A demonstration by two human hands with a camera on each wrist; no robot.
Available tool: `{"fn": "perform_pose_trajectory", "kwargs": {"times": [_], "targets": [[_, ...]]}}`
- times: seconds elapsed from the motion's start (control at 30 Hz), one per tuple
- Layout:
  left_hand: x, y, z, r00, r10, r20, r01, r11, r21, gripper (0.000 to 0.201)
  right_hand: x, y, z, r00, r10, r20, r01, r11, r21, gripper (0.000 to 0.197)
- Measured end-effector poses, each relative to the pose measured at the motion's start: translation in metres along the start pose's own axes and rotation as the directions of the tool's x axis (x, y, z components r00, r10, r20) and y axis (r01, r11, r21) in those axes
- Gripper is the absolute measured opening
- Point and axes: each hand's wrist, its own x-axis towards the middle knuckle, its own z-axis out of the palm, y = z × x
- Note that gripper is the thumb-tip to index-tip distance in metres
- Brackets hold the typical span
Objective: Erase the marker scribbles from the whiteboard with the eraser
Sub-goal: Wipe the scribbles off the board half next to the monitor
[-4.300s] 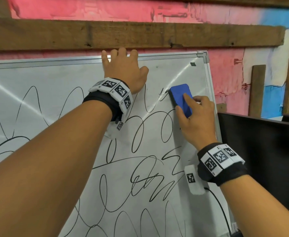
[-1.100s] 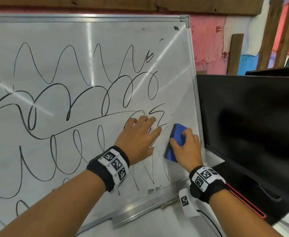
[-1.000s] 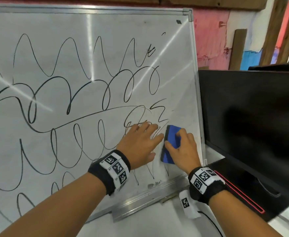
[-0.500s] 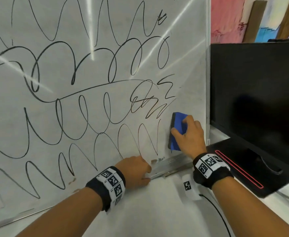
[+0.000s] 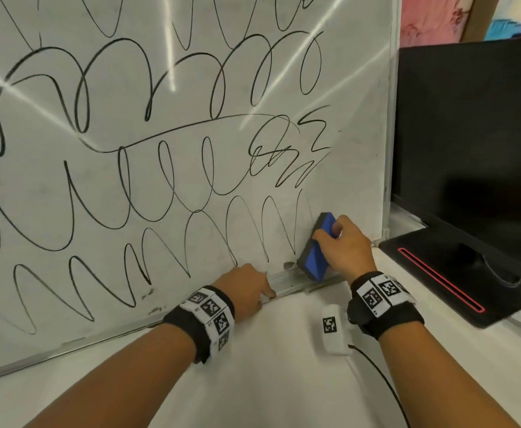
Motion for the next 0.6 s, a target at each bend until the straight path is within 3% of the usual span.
{"fn": "perform_pose_trajectory", "kwargs": {"times": [0.1,0.27,0.43,0.6], "targets": [[0.002,-0.001,-0.001,1.0,0.01,-0.017,-0.01,1.0,-0.012,0.041,-0.006,0.004,0.001,0.998,0.009,0.063,-0.006,0.999,-0.035,0.035],[0.002,0.001,0.001,0.999,-0.001,-0.032,0.001,1.0,-0.016,0.04,-0.005,0.005,-0.006,1.0,-0.024,0.018,0.025,0.998,-0.066,0.032],[0.003,0.004,-0.002,1.0,-0.02,-0.002,0.02,1.0,-0.024,0.04,-0.004,0.008,-0.007,0.99,0.035,0.134,-0.016,0.991,-0.136,0.036],[0.005,0.005,-0.005,0.999,-0.031,0.036,0.032,0.999,-0.018,0.041,-0.002,0.009,-0.006,0.995,0.072,0.066,-0.07,0.997,-0.034,0.028]]}}
